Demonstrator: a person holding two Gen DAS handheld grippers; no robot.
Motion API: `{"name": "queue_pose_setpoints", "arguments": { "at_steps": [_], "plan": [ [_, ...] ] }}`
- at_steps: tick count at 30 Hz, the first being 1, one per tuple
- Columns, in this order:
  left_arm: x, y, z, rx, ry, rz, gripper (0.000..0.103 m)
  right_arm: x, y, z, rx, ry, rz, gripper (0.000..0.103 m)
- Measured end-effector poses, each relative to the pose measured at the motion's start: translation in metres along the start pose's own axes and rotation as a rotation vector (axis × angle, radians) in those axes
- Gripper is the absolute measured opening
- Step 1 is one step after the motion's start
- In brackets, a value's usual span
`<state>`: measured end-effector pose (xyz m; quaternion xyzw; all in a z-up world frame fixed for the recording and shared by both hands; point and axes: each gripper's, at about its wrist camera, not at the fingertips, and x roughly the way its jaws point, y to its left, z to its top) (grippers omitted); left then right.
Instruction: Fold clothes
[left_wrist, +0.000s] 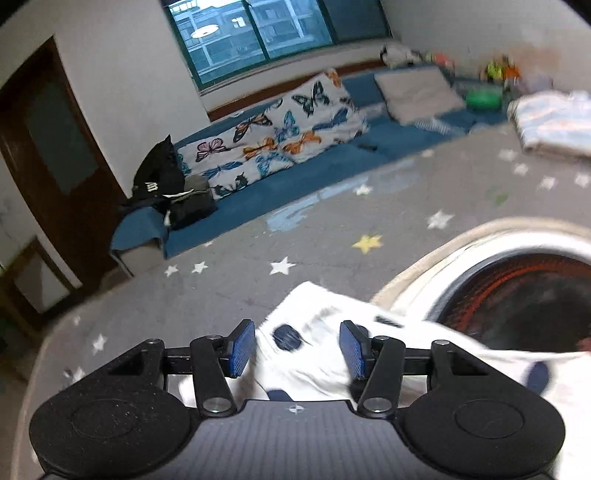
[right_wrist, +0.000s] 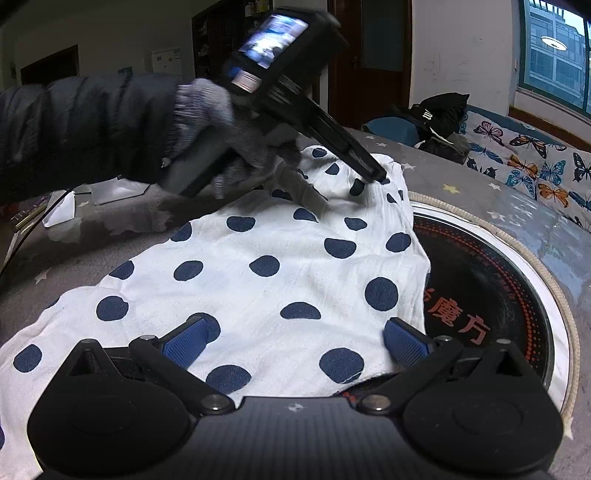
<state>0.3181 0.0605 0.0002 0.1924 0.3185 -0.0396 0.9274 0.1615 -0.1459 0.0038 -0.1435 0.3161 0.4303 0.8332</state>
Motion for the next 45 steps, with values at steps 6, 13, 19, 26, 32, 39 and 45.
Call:
{"name": "queue_pose_setpoints", "arguments": {
  "at_steps": [6,13,19,26,32,39,45],
  "plan": [
    [0.028,0.01,0.011,-0.07,0.008,0.01,0.056,-0.001,0.001,-0.001,0.0,-0.001,0.0,0.103],
    [0.034,0.029,0.012,-0.249,0.016,-0.049,0.058,-0.002,0.003,-0.001,0.004,-0.001,0.001,0.103],
    [0.022,0.046,0.016,-0.316,0.001,-0.078,0.062,-0.002,0.003,-0.001,0.006,-0.001,0.002,0.103],
    [-0.01,0.051,0.01,-0.265,-0.06,-0.113,0.067,-0.002,0.003,-0.001,0.006,-0.001,0.001,0.103],
    [0.003,0.029,-0.001,-0.095,-0.003,-0.091,0.069,-0.002,0.003,-0.001,0.006,-0.001,0.001,0.103],
    [0.03,0.036,0.005,-0.176,0.019,-0.023,0.076,-0.003,0.003,-0.001,0.008,-0.001,0.003,0.103],
    [0.02,0.047,0.001,-0.223,0.022,-0.043,0.078,-0.002,0.003,-0.001,0.007,-0.001,0.002,0.103]
  ]
}}
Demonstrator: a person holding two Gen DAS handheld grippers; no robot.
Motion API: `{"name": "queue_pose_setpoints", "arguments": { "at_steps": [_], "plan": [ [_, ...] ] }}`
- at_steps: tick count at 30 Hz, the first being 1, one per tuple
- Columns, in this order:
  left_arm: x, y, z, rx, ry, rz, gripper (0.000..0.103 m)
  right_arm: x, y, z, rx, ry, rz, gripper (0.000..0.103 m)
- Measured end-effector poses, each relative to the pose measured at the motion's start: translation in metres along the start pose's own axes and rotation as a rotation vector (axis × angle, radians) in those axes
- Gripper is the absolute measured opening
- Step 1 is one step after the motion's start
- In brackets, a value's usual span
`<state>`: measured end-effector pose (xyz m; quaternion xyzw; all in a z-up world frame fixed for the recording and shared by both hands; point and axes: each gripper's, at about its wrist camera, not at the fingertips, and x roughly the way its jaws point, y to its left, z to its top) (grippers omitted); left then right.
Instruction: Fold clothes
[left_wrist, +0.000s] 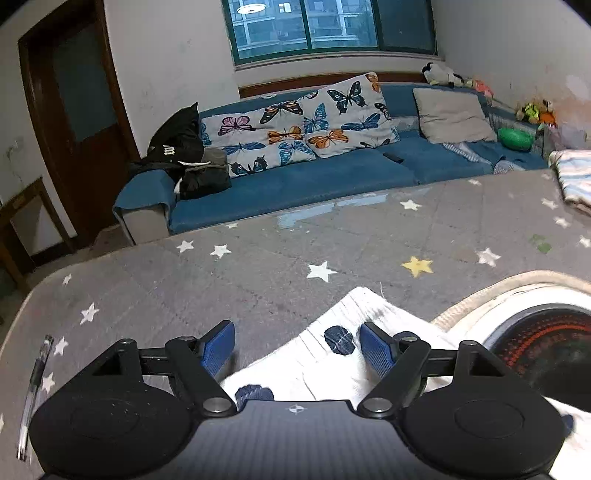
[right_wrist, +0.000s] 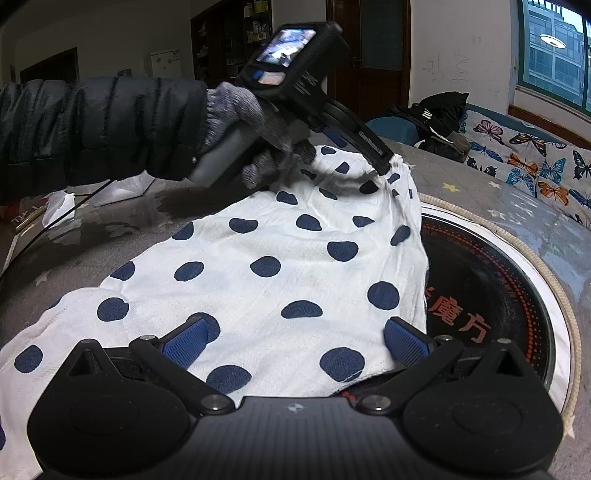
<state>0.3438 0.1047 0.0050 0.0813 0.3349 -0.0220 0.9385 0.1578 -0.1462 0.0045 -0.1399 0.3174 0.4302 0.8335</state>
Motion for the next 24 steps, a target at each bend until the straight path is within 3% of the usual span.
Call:
{"name": "queue_pose_setpoints", "arguments": {
  "at_steps": [4,6,10,16,20,24],
  "plan": [
    [-0.025,0.007,-0.008,-0.023,-0.01,-0.042,0.082,0.0,0.0,0.0,-0.001,0.0,-0.001,0.103],
    [-0.038,0.008,-0.016,-0.031,-0.006,-0.071,0.092,0.0,0.0,0.0,-0.001,0.0,-0.001,0.103],
    [-0.061,0.003,-0.039,0.006,0.012,-0.085,0.093,0.001,0.001,0.001,-0.002,0.001,-0.003,0.103],
    [-0.066,0.011,-0.065,-0.003,0.039,-0.018,0.094,0.002,0.001,0.001,-0.002,0.001,-0.003,0.103],
    [-0.061,0.023,-0.062,-0.007,0.028,0.091,0.097,0.002,0.0,0.001,-0.003,0.001,-0.003,0.103],
    [-0.056,0.041,-0.054,-0.072,0.036,0.181,0.098,0.002,0.0,0.001,-0.003,0.001,-0.003,0.103]
  ]
}}
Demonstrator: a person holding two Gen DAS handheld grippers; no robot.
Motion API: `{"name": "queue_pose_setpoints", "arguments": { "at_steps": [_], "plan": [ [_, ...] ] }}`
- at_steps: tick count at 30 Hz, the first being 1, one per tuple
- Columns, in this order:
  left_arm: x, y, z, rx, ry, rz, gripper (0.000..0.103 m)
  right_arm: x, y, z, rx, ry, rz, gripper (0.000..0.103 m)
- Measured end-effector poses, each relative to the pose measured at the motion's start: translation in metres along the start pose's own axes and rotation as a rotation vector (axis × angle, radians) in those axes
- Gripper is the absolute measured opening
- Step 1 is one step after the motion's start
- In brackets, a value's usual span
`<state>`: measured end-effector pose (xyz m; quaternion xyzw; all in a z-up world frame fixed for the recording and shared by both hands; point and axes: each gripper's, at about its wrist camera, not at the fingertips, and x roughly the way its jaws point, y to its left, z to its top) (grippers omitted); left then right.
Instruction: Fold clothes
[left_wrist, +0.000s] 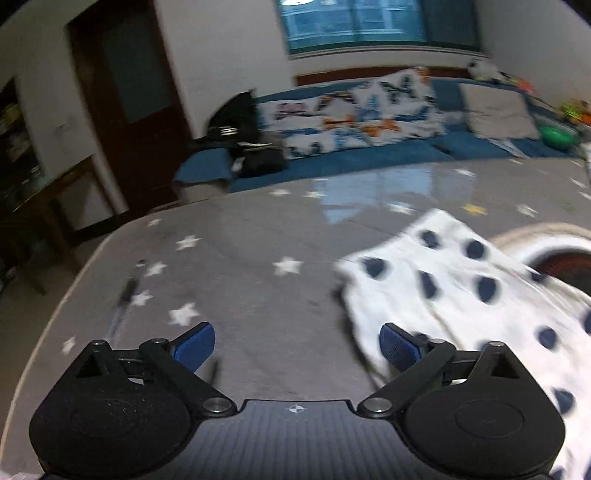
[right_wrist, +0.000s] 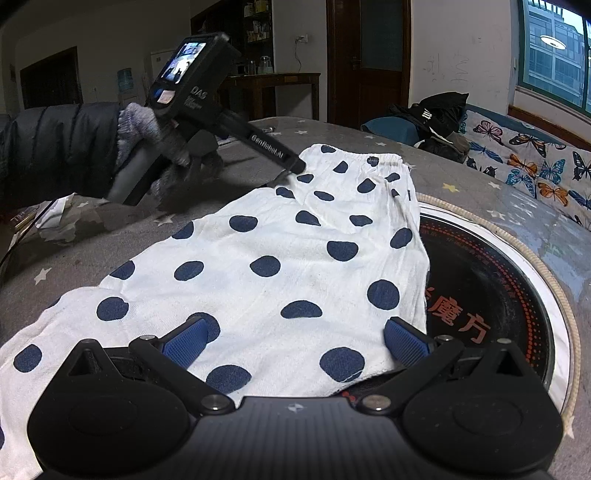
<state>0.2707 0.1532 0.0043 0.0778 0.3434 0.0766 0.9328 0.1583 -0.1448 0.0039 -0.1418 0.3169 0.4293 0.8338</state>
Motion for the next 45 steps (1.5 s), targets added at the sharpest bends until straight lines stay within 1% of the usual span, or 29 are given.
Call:
{"name": "queue_pose_setpoints", "arguments": {
  "at_steps": [3,5,9,12,13,16,19,20,24,26,28,30,32,34,37,40,42,45],
  "plan": [
    [-0.011,0.006,-0.003,-0.067,0.002,-0.052,0.099,0.0,0.0,0.0,0.0,0.0,0.0,0.103],
    [-0.023,0.002,-0.007,-0.067,0.002,-0.11,0.099,0.0,0.0,0.0,0.0,0.0,0.0,0.103],
    [-0.04,-0.018,-0.019,-0.003,0.006,-0.184,0.1,0.0,-0.001,0.0,0.0,0.0,0.0,0.103],
    [-0.042,-0.031,-0.028,0.053,0.023,-0.191,0.1,0.0,-0.001,0.0,0.0,0.0,0.0,0.103],
    [-0.04,-0.034,-0.03,0.074,0.03,-0.178,0.101,0.0,-0.001,0.0,0.0,0.0,0.0,0.103],
    [-0.041,-0.035,-0.031,0.098,0.01,-0.154,0.101,0.0,-0.001,0.0,0.0,0.0,0.0,0.103],
    [-0.039,-0.034,-0.031,0.153,-0.022,-0.097,0.103,0.001,-0.001,0.0,0.0,0.0,0.0,0.103],
    [-0.038,-0.033,-0.03,0.162,-0.02,-0.08,0.103,0.001,-0.001,0.0,0.0,0.0,0.0,0.103],
    [-0.042,-0.03,-0.024,0.15,-0.023,-0.043,0.103,0.001,-0.002,-0.001,0.0,0.0,0.0,0.103],
    [-0.052,-0.03,-0.021,0.127,-0.042,-0.045,0.103,0.001,-0.002,-0.001,0.0,0.0,0.0,0.103],
    [-0.064,-0.03,-0.023,0.104,-0.053,-0.093,0.103,0.001,-0.002,-0.001,0.0,0.0,0.0,0.103],
    [-0.072,-0.036,-0.029,0.105,-0.043,-0.149,0.103,0.0,-0.002,-0.001,0.0,0.0,0.0,0.103],
    [-0.075,-0.045,-0.039,0.144,-0.026,-0.161,0.103,0.0,-0.001,-0.001,0.001,0.0,0.0,0.103],
    [-0.072,-0.05,-0.049,0.173,-0.007,-0.155,0.103,0.0,-0.001,-0.001,0.001,0.0,0.0,0.103],
    [-0.069,-0.043,-0.054,0.154,-0.007,-0.147,0.103,0.0,-0.001,-0.001,0.001,-0.001,0.0,0.103],
    [-0.066,-0.033,-0.054,0.151,-0.011,-0.1,0.103,0.0,-0.002,-0.001,0.0,0.0,0.0,0.103],
    [-0.065,-0.025,-0.051,0.121,0.0,-0.081,0.103,0.0,-0.002,-0.001,0.0,0.0,0.0,0.103],
    [-0.069,-0.022,-0.05,0.103,-0.01,-0.062,0.103,0.0,-0.002,-0.001,0.0,0.0,0.0,0.103]
  ]
}}
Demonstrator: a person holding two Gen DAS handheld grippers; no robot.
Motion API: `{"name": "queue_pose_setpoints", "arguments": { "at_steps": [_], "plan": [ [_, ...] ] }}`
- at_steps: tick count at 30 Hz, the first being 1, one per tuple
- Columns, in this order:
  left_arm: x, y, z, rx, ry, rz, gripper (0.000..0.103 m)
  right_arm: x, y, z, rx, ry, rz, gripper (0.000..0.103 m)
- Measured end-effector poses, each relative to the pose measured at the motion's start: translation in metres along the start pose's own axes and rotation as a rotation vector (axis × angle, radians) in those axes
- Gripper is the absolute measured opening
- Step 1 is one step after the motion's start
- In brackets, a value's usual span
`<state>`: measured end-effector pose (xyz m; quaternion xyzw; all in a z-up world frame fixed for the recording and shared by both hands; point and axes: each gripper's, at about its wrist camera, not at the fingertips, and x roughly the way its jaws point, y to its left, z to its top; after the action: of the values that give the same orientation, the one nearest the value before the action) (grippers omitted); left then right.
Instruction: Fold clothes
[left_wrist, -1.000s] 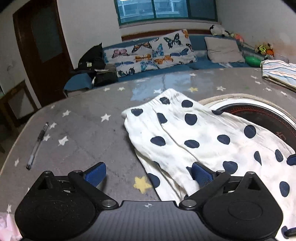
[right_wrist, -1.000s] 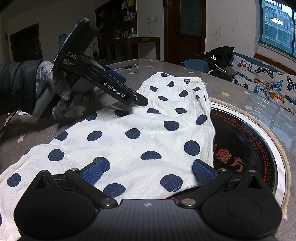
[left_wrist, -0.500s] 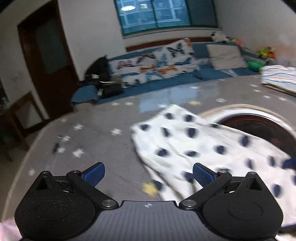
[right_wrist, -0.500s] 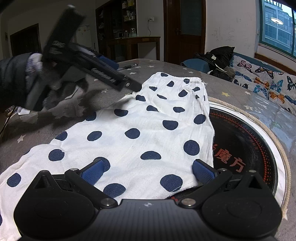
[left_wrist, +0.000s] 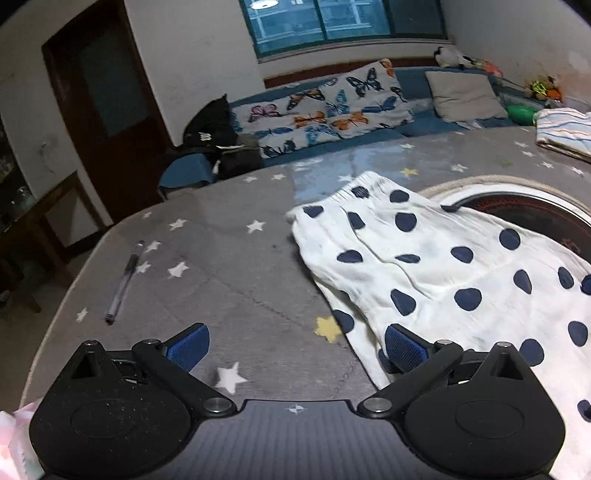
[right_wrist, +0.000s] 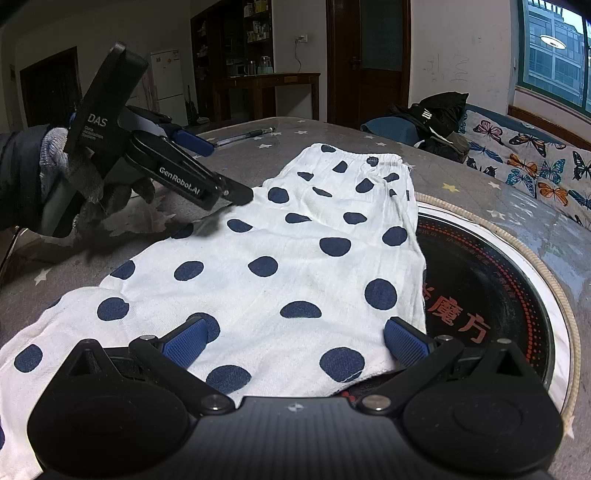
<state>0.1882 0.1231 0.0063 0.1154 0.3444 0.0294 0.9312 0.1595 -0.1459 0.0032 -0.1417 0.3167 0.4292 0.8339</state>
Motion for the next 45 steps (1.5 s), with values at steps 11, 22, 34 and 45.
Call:
{"name": "queue_pose_setpoints", "arguments": {
  "at_steps": [11,22,34,45],
  "plan": [
    [-0.011,-0.012,-0.015,0.037,-0.007,-0.003,0.103,0.0,0.0,0.0,0.0,0.0,0.0,0.103],
    [-0.045,-0.032,-0.028,0.061,-0.014,-0.093,0.103,0.0,-0.001,0.0,-0.002,0.0,-0.002,0.103],
    [-0.067,-0.033,-0.034,0.031,-0.032,-0.101,0.103,-0.006,0.003,0.008,0.018,0.008,-0.009,0.103],
    [-0.058,-0.036,-0.048,0.032,0.012,-0.089,0.103,-0.033,0.066,0.003,-0.138,0.052,0.079,0.103]
  ]
}}
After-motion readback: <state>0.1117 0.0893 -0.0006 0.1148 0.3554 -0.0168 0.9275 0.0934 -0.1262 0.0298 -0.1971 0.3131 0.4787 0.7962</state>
